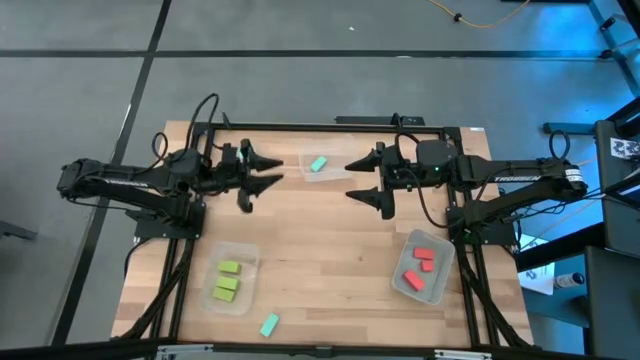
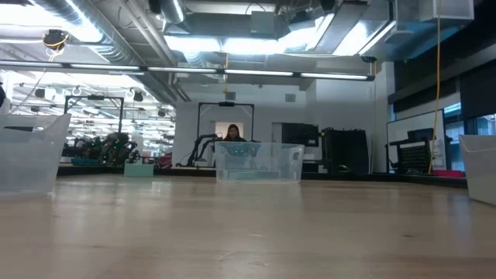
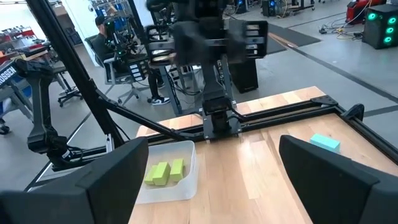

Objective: Sort & place blocks by color
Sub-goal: Put the top blue block into the top transparent bin

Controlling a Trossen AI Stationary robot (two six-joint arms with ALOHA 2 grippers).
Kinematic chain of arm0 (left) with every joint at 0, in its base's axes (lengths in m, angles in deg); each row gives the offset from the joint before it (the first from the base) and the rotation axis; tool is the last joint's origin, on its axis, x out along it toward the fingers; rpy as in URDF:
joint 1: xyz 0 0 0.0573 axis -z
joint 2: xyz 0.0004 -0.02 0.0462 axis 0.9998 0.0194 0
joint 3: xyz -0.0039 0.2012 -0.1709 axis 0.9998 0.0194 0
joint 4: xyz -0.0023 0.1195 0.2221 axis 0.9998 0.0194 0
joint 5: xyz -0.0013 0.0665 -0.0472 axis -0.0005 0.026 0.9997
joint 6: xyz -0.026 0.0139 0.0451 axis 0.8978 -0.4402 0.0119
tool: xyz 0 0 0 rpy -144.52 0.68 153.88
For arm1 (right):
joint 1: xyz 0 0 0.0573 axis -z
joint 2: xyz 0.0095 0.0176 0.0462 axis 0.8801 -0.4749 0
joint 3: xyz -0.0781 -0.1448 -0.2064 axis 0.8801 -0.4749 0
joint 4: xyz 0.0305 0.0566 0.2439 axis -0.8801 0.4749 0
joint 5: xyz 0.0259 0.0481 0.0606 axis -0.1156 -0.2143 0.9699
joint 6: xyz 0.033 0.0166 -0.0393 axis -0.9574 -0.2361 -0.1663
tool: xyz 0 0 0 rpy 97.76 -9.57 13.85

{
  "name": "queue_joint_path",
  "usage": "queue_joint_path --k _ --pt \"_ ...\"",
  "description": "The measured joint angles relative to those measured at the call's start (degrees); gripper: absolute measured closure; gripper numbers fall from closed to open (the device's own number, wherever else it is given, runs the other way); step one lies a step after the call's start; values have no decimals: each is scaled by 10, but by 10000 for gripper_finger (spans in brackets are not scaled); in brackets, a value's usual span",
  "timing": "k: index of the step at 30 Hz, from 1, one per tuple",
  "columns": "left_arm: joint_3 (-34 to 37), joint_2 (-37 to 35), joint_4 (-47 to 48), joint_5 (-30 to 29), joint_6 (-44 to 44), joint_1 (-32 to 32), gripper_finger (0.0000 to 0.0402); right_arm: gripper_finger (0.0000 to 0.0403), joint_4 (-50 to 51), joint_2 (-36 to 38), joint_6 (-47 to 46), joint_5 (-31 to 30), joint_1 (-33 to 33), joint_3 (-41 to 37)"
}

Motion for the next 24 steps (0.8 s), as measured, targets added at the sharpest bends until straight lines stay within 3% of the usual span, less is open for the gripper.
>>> queue_joint_path --k 2,5,7,11,17,24 --pt "-15 1 53 -62 19 -8 236 38 0 0 0 0 0 0" --pt "-83 20 237 -119 55 -62 236 38 0 0 -1 0 0 0" --pt "-136 45 383 -117 87 -123 236 38 0 0 -1 0 0 0" --pt "-200 114 597 -52 73 -256 236 38 2 0 0 -1 0 0" --pt "-183 218 661 36 -10 -394 223 38 23 0 -20 -1 0 0" --pt "-183 326 657 76 -91 -474 176 38 43 0 -45 -2 0 -1"
